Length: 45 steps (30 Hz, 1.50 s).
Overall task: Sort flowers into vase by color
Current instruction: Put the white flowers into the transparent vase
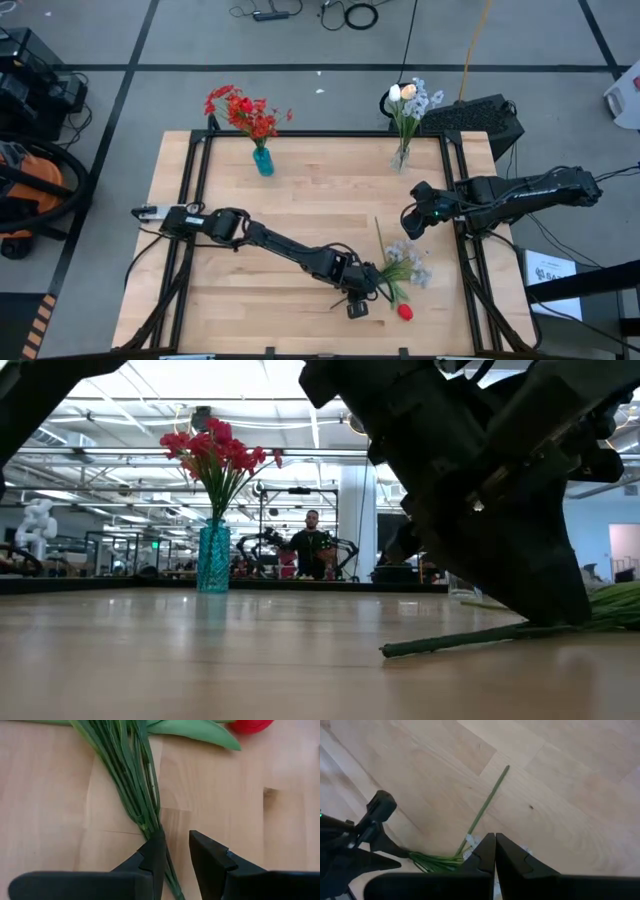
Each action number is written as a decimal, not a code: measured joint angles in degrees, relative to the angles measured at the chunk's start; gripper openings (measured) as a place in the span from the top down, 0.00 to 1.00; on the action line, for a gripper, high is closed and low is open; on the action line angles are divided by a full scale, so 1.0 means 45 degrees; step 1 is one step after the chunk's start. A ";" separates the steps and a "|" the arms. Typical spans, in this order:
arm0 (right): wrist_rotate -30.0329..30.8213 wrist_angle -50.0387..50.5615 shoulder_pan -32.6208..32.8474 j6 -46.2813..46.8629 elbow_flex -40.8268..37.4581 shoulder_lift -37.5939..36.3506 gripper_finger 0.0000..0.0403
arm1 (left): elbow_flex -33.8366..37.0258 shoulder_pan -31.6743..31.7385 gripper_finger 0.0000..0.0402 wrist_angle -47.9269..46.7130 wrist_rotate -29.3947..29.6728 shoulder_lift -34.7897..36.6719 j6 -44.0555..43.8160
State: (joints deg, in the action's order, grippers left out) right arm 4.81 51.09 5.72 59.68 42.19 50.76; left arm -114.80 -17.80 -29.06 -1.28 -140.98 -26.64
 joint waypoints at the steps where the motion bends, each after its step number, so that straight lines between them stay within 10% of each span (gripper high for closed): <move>1: 0.0002 0.0004 0.0000 0.0093 0.0001 0.0000 0.99 | -0.0006 -0.0004 0.77 -0.0004 0.0190 -0.0037 0.0005; 8: -0.0020 -0.0218 0.0000 0.0258 0.0004 0.0000 0.99 | -0.0426 0.0236 0.97 -0.0714 0.0669 -0.0124 -0.0156; 24: 0.0174 0.1311 0.0309 0.1039 0.0005 -0.2281 0.99 | -0.0737 0.1332 1.00 -0.5749 0.3990 0.2737 0.1544; 45: 0.1376 0.1287 0.1175 0.2608 0.0005 -0.2648 0.99 | 0.0107 0.2178 0.84 -0.3713 0.0923 0.3213 0.1719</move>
State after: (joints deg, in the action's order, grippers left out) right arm 11.00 56.88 11.00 71.41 42.22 38.85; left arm -114.32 -7.99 -45.76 2.88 -126.52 -18.90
